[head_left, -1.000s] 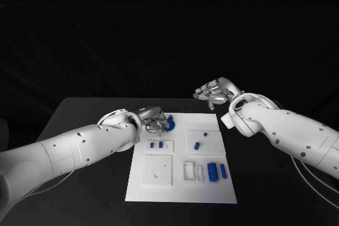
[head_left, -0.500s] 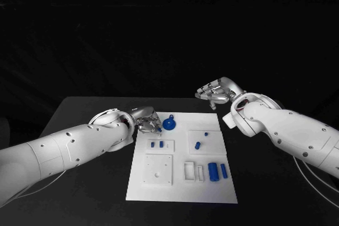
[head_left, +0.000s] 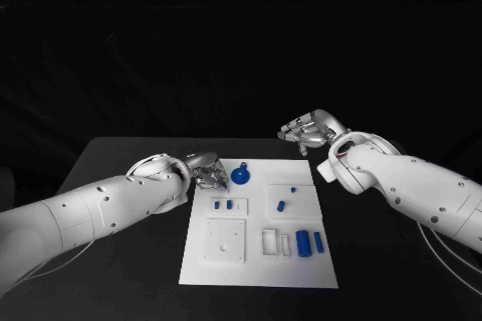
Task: Assemble the parts on the task board
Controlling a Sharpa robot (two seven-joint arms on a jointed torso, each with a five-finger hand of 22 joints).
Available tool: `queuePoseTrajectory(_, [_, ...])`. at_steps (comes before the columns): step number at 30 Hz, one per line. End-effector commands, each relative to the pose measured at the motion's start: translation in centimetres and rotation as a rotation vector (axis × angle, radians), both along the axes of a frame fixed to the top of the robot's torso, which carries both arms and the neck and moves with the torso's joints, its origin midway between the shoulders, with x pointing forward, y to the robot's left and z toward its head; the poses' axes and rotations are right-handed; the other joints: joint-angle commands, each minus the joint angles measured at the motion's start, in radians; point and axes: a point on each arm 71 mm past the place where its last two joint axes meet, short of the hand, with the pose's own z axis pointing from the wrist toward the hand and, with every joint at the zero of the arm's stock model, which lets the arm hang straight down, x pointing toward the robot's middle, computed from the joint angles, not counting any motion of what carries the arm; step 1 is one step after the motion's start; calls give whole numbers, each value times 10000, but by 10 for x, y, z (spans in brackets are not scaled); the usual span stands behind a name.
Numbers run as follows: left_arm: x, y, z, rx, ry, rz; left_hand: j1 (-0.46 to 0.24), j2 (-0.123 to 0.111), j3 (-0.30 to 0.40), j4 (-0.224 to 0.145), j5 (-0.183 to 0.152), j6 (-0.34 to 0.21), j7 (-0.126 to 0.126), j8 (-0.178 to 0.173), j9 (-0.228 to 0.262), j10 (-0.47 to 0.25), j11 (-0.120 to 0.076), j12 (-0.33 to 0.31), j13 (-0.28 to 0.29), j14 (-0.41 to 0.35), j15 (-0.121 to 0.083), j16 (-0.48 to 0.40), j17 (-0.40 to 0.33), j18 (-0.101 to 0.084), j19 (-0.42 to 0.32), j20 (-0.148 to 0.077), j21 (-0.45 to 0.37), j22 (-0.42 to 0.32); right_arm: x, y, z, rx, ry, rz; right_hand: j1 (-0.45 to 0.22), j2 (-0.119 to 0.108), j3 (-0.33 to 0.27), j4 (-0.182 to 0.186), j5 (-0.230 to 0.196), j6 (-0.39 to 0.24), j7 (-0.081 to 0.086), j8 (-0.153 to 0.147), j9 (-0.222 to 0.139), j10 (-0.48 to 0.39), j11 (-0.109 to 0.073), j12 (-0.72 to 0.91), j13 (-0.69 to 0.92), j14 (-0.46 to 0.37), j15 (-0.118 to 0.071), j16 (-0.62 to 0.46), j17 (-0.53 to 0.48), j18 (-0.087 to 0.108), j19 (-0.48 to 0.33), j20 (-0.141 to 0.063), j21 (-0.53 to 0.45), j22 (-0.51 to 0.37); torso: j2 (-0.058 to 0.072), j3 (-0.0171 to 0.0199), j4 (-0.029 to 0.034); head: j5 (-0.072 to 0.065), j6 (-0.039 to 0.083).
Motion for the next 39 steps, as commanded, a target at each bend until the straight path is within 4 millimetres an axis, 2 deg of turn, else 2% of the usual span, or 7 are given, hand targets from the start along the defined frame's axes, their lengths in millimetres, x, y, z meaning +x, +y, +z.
queuePoseTrajectory(1, [0, 0, -2, 219, 111, -76, 32, 10, -46, 0, -5, 21, 34, 25, 9, -11, 13, -35, 10, 37, 2, -44, 13, 133, -6, -20, -61, 209, 0, 1, 1, -78, -51, 163, -72, -41, 48, 26, 54, 36, 24, -47, -6, -43, 4, -46, -13, -34, 2, 36, -8, 178, 283, 60, -30, 349, -3, 5, 5, -26, -4])
queuePoseTrajectory(6, [0, 0, -3, 265, 166, -110, 32, 10, -46, 0, -5, 21, 34, 25, 9, -11, 13, -35, 10, 37, 2, -44, 13, 133, -6, -20, -61, 209, 0, 2, 1, -72, -52, 182, -72, -41, 48, 26, 54, 36, 24, -47, -6, -43, 4, -46, -13, -34, 2, 36, -8, 178, 283, 60, -30, 349, 6, 5, -1, -36, -27])
queuePoseTrajectory(10, [0, -1, -5, 283, 221, -171, 32, 10, -46, 0, -5, 21, 34, 25, 9, -11, 13, -35, 10, 37, 2, -44, 13, 133, -6, -20, -61, 209, 0, 3, 0, -69, -49, 195, -72, -41, 48, 26, 54, 36, 24, -47, -6, -43, 4, -46, -13, -34, 2, 36, -8, 178, 283, 60, -30, 349, 3, -9, 1, -49, -45])
queuePoseTrajectory(39, [1, -10, -12, 342, 424, -305, 10, 18, -13, -18, 27, -10, 42, 26, 9, -31, 21, -35, 10, 41, 0, -71, 32, 137, -21, -22, -42, 209, 0, 5, 0, -48, -51, 244, -76, -33, 68, 25, 55, 37, 25, -48, -6, -41, 3, -47, -13, -30, 0, 50, -21, 176, 295, 57, -17, 355, -6, -9, 0, -86, -78])
